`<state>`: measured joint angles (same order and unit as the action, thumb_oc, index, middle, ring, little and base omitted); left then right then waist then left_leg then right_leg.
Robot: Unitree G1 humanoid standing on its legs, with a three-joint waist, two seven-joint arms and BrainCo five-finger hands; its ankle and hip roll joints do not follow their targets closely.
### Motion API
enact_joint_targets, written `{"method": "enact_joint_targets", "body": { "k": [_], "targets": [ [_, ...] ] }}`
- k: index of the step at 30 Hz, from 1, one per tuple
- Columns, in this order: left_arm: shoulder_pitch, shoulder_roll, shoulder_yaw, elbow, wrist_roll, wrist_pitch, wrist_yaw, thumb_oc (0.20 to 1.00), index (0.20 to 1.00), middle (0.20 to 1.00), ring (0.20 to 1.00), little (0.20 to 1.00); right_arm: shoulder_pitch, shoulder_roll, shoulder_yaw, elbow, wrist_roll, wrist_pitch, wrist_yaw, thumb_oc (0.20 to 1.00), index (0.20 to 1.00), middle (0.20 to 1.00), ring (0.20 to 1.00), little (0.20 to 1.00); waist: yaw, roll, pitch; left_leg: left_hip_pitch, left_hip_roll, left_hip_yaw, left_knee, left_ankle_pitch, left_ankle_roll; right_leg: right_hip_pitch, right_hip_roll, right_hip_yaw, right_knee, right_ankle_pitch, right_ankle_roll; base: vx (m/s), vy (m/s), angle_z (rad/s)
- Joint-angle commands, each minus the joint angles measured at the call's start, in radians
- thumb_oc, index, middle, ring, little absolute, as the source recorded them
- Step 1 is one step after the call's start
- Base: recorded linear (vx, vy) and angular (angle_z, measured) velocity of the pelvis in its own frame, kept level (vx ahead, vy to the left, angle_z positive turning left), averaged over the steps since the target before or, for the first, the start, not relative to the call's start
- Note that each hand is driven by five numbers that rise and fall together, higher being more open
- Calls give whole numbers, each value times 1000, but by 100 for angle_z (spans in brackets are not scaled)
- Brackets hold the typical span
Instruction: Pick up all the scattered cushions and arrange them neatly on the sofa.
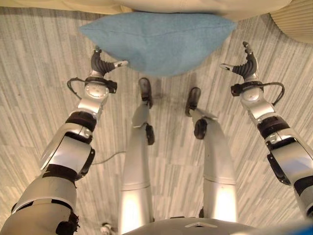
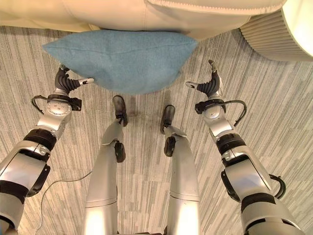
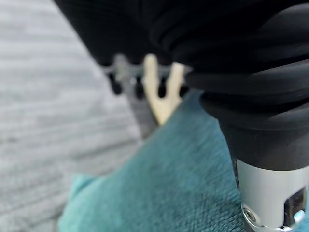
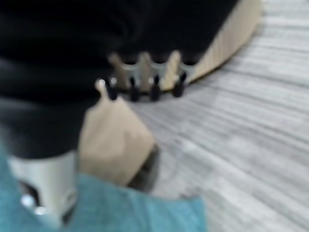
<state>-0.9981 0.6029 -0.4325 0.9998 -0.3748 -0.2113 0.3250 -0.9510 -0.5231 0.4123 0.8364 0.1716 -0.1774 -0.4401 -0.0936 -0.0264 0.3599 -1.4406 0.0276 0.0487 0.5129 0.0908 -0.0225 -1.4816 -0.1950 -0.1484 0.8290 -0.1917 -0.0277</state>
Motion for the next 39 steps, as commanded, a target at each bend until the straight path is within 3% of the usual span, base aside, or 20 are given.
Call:
{"method": "enact_joint_targets", "body": {
  "k": [1,9,17,23,27,34,35,36,37,38,39],
  "targets": [
    [21,-1,16,8,-20,-48,-4,1000,1000,1000,1000,1000,8,-6,30,-60,29,-60,-2,1000,1000,1000,1000,1000,-16,4,-64,-13,-11,7,148,-191,-6,43,28,131,-149,82,130,0,0,0],
    [-46,-25,-17,-22,-31,-51,11,1000,1000,1000,1000,1000,-57,14,37,-123,99,-95,6,1000,1000,1000,1000,1000,-19,6,-55,-88,-2,13,194,-196,-2,-34,36,140,-112,86,135,7,-9,-2],
    [-130,-34,-78,-81,-16,-62,36,1000,1000,1000,1000,1000,-146,48,124,-111,72,-82,15,1000,1000,1000,1000,1000,-6,12,-45,-128,3,12,234,-195,0,-81,46,145,-61,84,136,10,-34,-2],
    [-207,-63,-122,-113,-20,-76,71,1000,1000,1000,1000,1000,-233,138,209,-65,51,-64,12,1000,1000,1000,1000,1000,11,14,-19,-129,1,5,269,-201,-1,-88,53,145,-18,77,128,1,-58,2],
    [-238,-88,-116,-133,-58,-89,102,1000,1000,1000,1000,1000,-252,219,224,-27,53,-54,2,1000,1000,1000,1000,1000,20,20,-10,-129,3,-1,279,-200,-3,-88,56,142,-3,73,125,4,-44,0],
    [-263,-111,-111,-154,-90,-102,128,1000,1000,1000,1000,1000,-285,286,242,19,64,-48,-12,1000,1000,1000,1000,1000,33,26,-3,-129,3,-6,299,-205,-4,-88,60,140,16,70,121,1,-10,0],
    [-265,-115,-106,-156,-99,-104,128,934,934,934,934,934,-288,295,243,26,70,-50,-11,611,611,611,611,611,35,26,-1,-129,2,-8,303,-205,-5,-88,61,140,20,70,120,0,-31,2],
    [-267,-115,-105,-159,-104,-108,130,492,492,492,492,492,-294,301,245,32,73,-49,-11,200,200,200,200,200,35,27,1,-129,3,-9,304,-206,-6,-88,60,140,21,70,120,-1,-33,2],
    [-269,-115,-102,-166,-113,-113,132,288,288,288,288,288,-301,309,245,33,79,-51,-12,200,200,200,200,200,38,27,3,-129,3,-11,306,-205,-7,-88,60,140,24,70,120,0,0,0],
    [-267,-111,-98,-175,-119,-117,136,200,200,200,200,200,-306,307,247,35,82,-51,-15,200,200,200,200,200,38,28,5,-129,4,-12,309,-206,-7,-88,60,140,28,69,119,0,0,0],
    [-264,-110,-94,-185,-128,-122,136,200,200,200,200,200,-308,307,245,32,84,-53,-19,200,200,200,200,200,39,29,7,-129,4,-13,311,-205,-7,-88,60,141,30,69,119,0,0,0]
  ]
}}
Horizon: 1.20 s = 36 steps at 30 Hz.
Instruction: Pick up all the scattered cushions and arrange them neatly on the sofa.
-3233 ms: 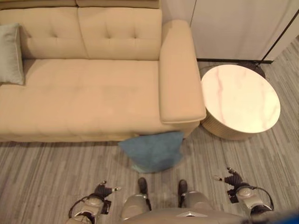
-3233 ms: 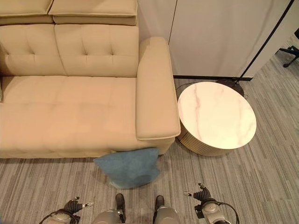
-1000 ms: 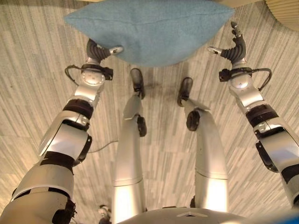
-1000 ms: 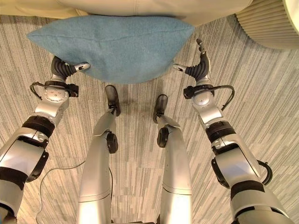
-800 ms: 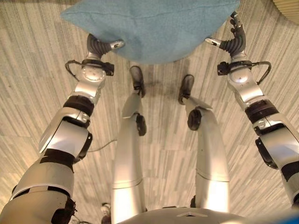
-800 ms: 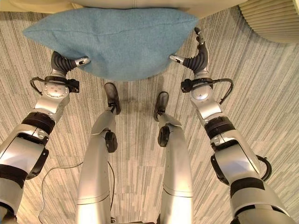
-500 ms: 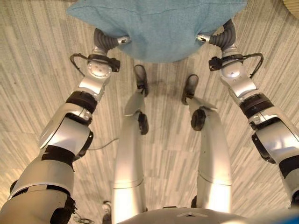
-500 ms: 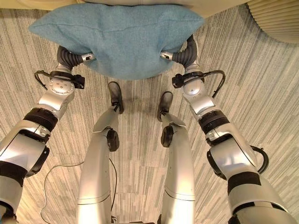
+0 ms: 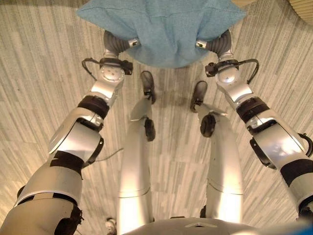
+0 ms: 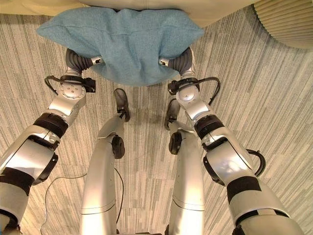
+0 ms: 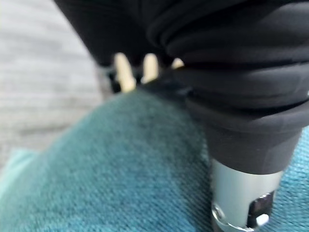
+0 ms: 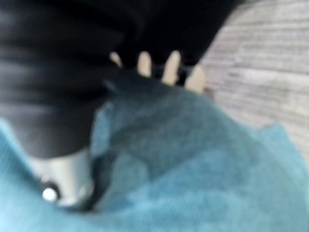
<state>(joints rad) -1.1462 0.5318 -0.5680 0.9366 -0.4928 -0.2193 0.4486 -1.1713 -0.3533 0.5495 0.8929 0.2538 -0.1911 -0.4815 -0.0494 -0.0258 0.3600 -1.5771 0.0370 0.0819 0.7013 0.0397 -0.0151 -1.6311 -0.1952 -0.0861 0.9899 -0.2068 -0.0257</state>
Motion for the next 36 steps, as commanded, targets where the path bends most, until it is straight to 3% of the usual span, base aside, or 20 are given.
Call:
{"method": "enact_joint_targets", "body": {
  "k": [1,6,8,13,25,27,28,36],
  "targets": [
    [-109,-35,47,-129,-17,-119,16,200,200,200,200,200,-89,135,105,-28,6,-43,21,200,200,200,200,200,-4,29,9,7,-4,-48,124,-154,-15,61,60,79,-128,83,117,0,0,0],
    [-65,-7,75,-188,-31,-129,20,200,200,200,200,200,-79,88,87,-68,-11,-39,13,200,200,200,200,200,-4,25,8,7,-3,-51,133,-155,-20,61,61,81,-112,82,116,2,-4,1],
    [1,-7,120,-231,-42,-133,5,200,200,200,200,200,-33,28,32,-127,-36,-41,13,200,200,200,200,200,-13,19,-28,7,-2,-38,114,-154,-23,61,66,80,-123,88,119,4,-5,4],
    [97,-60,176,-306,-41,-137,-11,200,200,200,200,200,55,-4,-36,-206,-69,-45,12,200,200,200,200,200,-13,38,-117,29,10,-40,32,-139,-25,97,68,45,-204,91,126,-17,24,2],
    [437,-190,223,-505,53,-147,-109,200,200,200,200,200,365,-1,-147,-412,-170,-58,71,200,200,200,200,200,-17,26,-144,596,7,-74,-344,-89,-73,624,56,-25,-532,129,135,-25,-23,2],
    [503,-203,222,-525,46,-153,-120,200,200,200,200,200,428,10,-153,-440,-167,-60,88,200,200,200,200,200,-15,21,-152,703,4,-77,-405,-74,-79,721,60,-39,-582,135,133,-20,-75,0],
    [557,-214,228,-540,36,-156,-132,200,200,200,200,200,475,12,-156,-455,-173,-57,100,200,200,200,200,200,-11,17,-151,795,-2,-77,-457,-33,-82,812,58,-65,-639,164,123,-52,-106,5],
    [749,-260,238,-585,21,-148,-161,200,200,200,200,200,691,9,-186,-543,-198,-58,140,200,200,200,200,200,2,3,-159,1108,26,-64,-585,29,-129,1187,80,-153,-785,136,113,52,-104,18]
  ]
}}
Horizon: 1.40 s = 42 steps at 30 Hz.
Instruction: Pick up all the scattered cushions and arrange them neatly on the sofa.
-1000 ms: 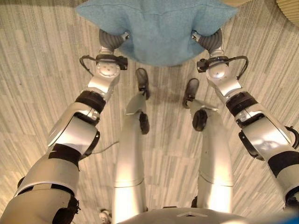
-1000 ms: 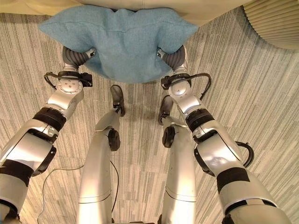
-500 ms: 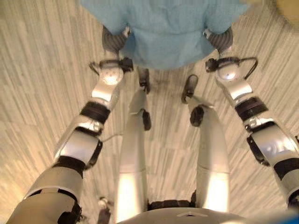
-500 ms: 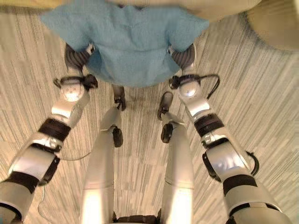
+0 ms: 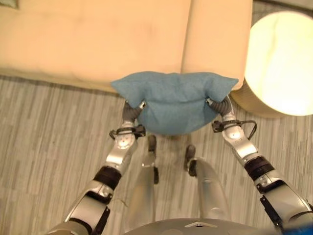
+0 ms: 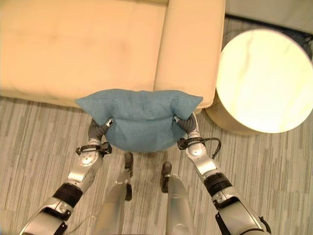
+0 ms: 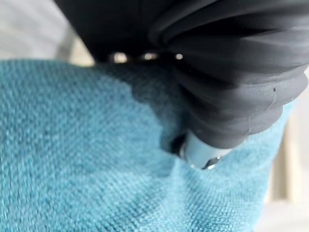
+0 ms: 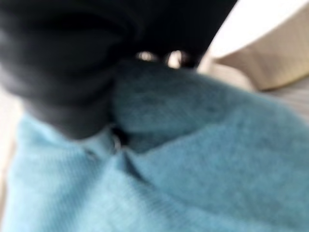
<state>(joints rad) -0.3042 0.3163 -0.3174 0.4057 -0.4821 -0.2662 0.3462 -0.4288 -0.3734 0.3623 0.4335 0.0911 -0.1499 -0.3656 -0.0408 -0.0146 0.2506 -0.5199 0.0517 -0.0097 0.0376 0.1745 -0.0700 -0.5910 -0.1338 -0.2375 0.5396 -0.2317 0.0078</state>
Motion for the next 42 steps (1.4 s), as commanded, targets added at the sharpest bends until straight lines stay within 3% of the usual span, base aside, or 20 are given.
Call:
{"method": "enact_joint_targets", "body": {
  "k": [1,3,4,5,8,14,15,18,20,22,23,24,25,26,29,32,35,36,40,42],
  "targets": [
    [-73,-49,-16,-56,18,-98,-61,200,200,200,200,200,-21,23,-7,-96,-42,-96,27,200,200,200,200,200,-8,-10,-54,65,15,44,82,-100,-80,180,20,-18,-345,156,78,87,-81,17],
    [-40,-54,-19,-59,27,-93,-70,200,200,200,200,200,25,14,-21,-118,-51,-92,32,200,200,200,200,200,-13,-13,-63,89,25,97,98,-96,-76,246,16,-51,-360,145,74,95,-60,44],
    [-6,-56,-13,-64,27,-89,-88,200,200,200,200,200,67,-2,-38,-134,-62,-85,41,200,200,200,200,200,-33,-14,-78,133,55,227,116,-112,-40,300,7,-91,-363,138,76,200,-39,91],
    [18,-55,-7,-61,26,-87,-97,200,200,200,200,200,85,-3,-43,-138,-62,-85,46,200,200,200,200,200,-39,-17,-91,167,71,288,125,-141,-42,340,5,-96,-368,117,85,188,-11,109],
    [75,-49,13,-62,17,-78,-122,200,200,200,200,200,116,-12,-52,-148,-61,-76,62,200,200,200,200,200,-36,-22,-111,225,85,354,121,-159,-35,395,1,-113,-387,117,94,141,55,58],
    [171,-43,38,-75,17,-46,-144,200,200,200,200,200,176,-3,-66,-145,-67,-55,95,200,200,200,200,200,-11,-49,-162,337,48,338,70,-205,-11,516,-24,-128,-428,139,126,150,156,27],
    [202,-42,48,-94,26,-35,-149,200,200,200,200,200,188,0,-73,-148,-77,-42,104,200,200,200,200,200,0,-54,-167,354,23,329,56,-201,12,515,-46,-128,-410,175,137,59,223,10],
    [226,-26,63,-99,41,-21,-160,200,200,200,200,200,196,-1,-81,-158,-96,-34,115,200,200,200,200,200,3,-49,-171,393,0,303,28,-220,41,499,-71,-68,-305,177,150,107,241,9],
    [224,-20,56,-94,52,-16,-165,200,200,200,200,200,207,2,-92,-167,-96,-35,116,200,200,200,200,200,-3,-50,-170,417,-15,274,10,-224,49,480,-40,15,-269,173,150,113,130,27],
    [231,-16,54,-92,61,-13,-173,200,200,200,200,200,216,2,-98,-174,-101,-37,121,200,200,200,200,200,-17,-47,-164,430,-25,237,0,-226,57,435,35,140,-265,153,139,95,85,37],
    [231,-16,54,-92,61,-13,-173,200,200,200,200,200,216,2,-98,-174,-101,-37,121,200,200,200,200,200,-16,-47,-167,427,-24,238,-1,-224,56,432,37,142,-268,157,138,188,50,45],
    [226,-12,53,-88,68,-7,-178,200,200,200,200,200,213,-5,-97,-183,-100,-39,127,200,200,200,200,200,-26,-53,-154,441,-49,187,-6,-233,65,359,91,222,-330,192,133,149,20,38],
    [226,-12,53,-88,69,-7,-178,200,200,200,200,200,213,-5,-97,-183,-100,-39,127,200,200,200,200,200,-27,-52,-154,442,-48,185,-5,-235,65,360,91,220,-330,191,133,284,19,27],
    [217,-17,50,-87,72,-2,-188,200,200,200,200,200,228,-12,-105,-187,-101,-35,134,200,200,200,200,200,-49,-59,-143,464,-71,146,-9,-243,68,305,138,277,-372,222,140,143,-1,34],
    [209,-22,44,-74,80,-5,-198,200,200,200,200,200,252,-17,-116,-188,-95,-39,142,200,200,200,200,200,-69,-68,-130,484,-96,90,-4,-260,68,286,166,310,-404,246,153,199,-28,95],
    [208,-26,32,-70,91,-11,-217,200,200,200,200,200,278,-25,-126,-190,-85,-47,150,200,200,200,200,200,-74,-84,-131,495,-120,42,22,-289,65,322,148,316,-440,263,143,210,-93,93],
    [219,-34,24,-60,89,-4,-236,200,200,200,200,200,328,-43,-155,-199,-90,-49,158,200,200,200,200,200,-97,-83,-161,506,-91,75,76,-330,32,369,130,279,-436,246,121,293,-163,59],
    [231,-37,20,-55,91,2,-242,200,200,200,200,200,347,-59,-160,-209,-93,-50,161,200,200,200,200,200,-113,-86,-166,471,-45,133,211,-315,8,411,114,246,-436,233,104,243,-137,78],
    [227,-45,16,-48,88,9,-240,200,200,200,200,200,356,-64,-163,-208,-82,-49,159,200,200,200,200,200,-114,-97,-159,385,18,208,363,-285,7,462,102,214,-438,204,76,149,-104,69],
    [222,-41,16,-42,96,18,-241,200,200,200,200,200,358,-65,-168,-204,-81,-45,159,200,200,200,200,200,-103,-102,-162,341,25,233,326,-302,23,486,95,207,-446,189,74,183,-63,37]
  ]
}}
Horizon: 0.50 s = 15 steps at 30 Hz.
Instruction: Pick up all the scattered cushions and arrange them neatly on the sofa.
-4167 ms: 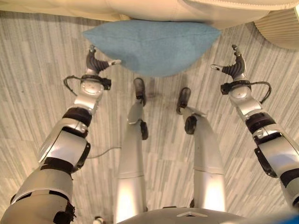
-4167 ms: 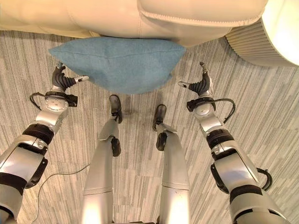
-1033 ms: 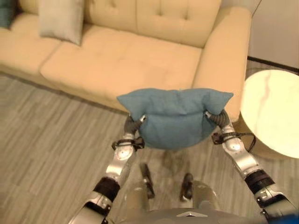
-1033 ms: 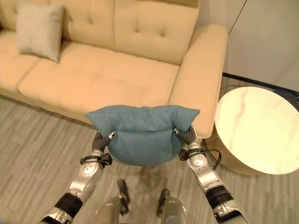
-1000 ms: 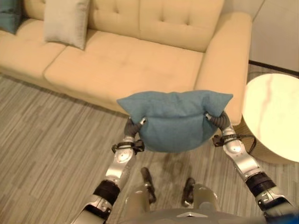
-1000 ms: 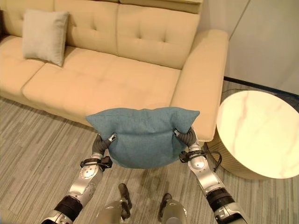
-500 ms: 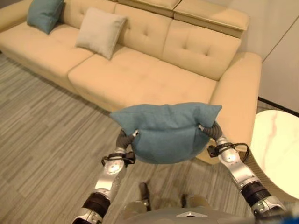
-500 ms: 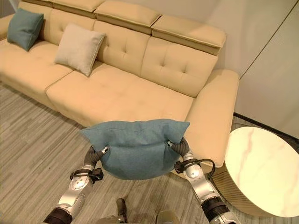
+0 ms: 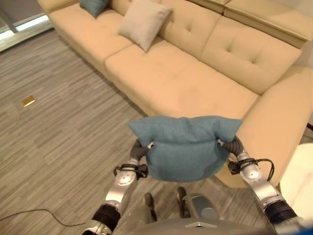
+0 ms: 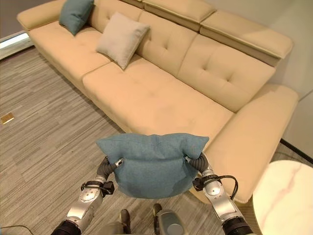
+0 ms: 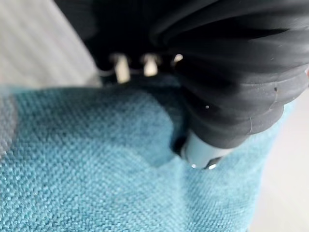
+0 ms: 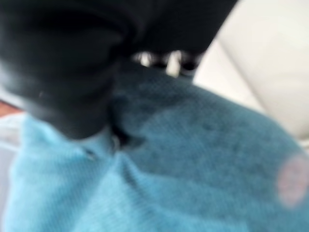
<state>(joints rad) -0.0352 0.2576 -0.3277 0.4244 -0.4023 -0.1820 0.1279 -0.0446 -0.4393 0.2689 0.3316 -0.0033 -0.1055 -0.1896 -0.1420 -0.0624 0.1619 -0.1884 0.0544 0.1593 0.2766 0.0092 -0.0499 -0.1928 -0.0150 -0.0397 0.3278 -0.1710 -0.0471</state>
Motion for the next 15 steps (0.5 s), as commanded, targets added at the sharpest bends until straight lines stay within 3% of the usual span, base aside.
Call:
{"method": "enact_joint_targets", "body": {
  "k": [1,2,3,5,7,9,12,15],
  "targets": [
    [-49,21,24,-63,25,-64,-25,200,200,200,200,200,-25,0,-77,-104,12,-88,-16,200,200,200,200,200,4,-54,-75,-8,19,60,52,-128,4,97,-20,9,-237,124,128,226,-17,20],
    [-49,24,23,-68,35,-61,-21,200,200,200,200,200,-23,0,-79,-107,9,-86,-17,200,200,200,200,200,11,-51,-75,-32,8,46,2,-89,-1,110,-13,11,-244,116,130,344,37,9],
    [-52,28,25,-75,45,-58,-12,200,200,200,200,200,-24,4,-79,-108,6,-80,-25,200,200,200,200,200,34,-39,-69,-82,-7,4,-101,-9,-23,150,7,25,-253,88,126,269,41,3],
    [-52,28,25,-75,45,-57,-12,200,200,200,200,200,-25,4,-79,-108,6,-80,-25,200,200,200,200,200,33,-40,-71,-81,-8,4,-109,-3,-23,148,7,25,-254,90,125,135,29,-4],
    [-51,22,30,-86,30,-61,-8,200,200,200,200,200,-36,8,-78,-94,8,-76,-31,200,200,200,200,200,57,-33,-65,-138,-23,-56,-184,45,-48,198,21,59,-265,59,123,333,98,-28],
    [-35,18,27,-83,38,-60,-19,200,200,200,200,200,-27,8,-73,-86,-8,-75,-20,200,200,200,200,200,59,-21,-80,-102,-14,-56,-216,75,-47,226,22,71,-268,42,128,323,130,-54],
    [-10,20,28,-88,48,-52,-28,200,200,200,200,200,-15,24,-60,-94,-28,-69,-3,200,200,200,200,200,69,-20,-94,-74,-25,-36,-198,62,-22,241,-12,92,-227,29,147,329,229,-60],
    [-16,34,33,-107,41,-52,-25,200,200,200,200,200,-33,37,-52,-104,-37,-66,5,200,200,200,200,200,69,-28,-80,-30,-31,-1,-190,22,8,181,-49,99,-49,66,177,210,178,-72]
  ]
}}
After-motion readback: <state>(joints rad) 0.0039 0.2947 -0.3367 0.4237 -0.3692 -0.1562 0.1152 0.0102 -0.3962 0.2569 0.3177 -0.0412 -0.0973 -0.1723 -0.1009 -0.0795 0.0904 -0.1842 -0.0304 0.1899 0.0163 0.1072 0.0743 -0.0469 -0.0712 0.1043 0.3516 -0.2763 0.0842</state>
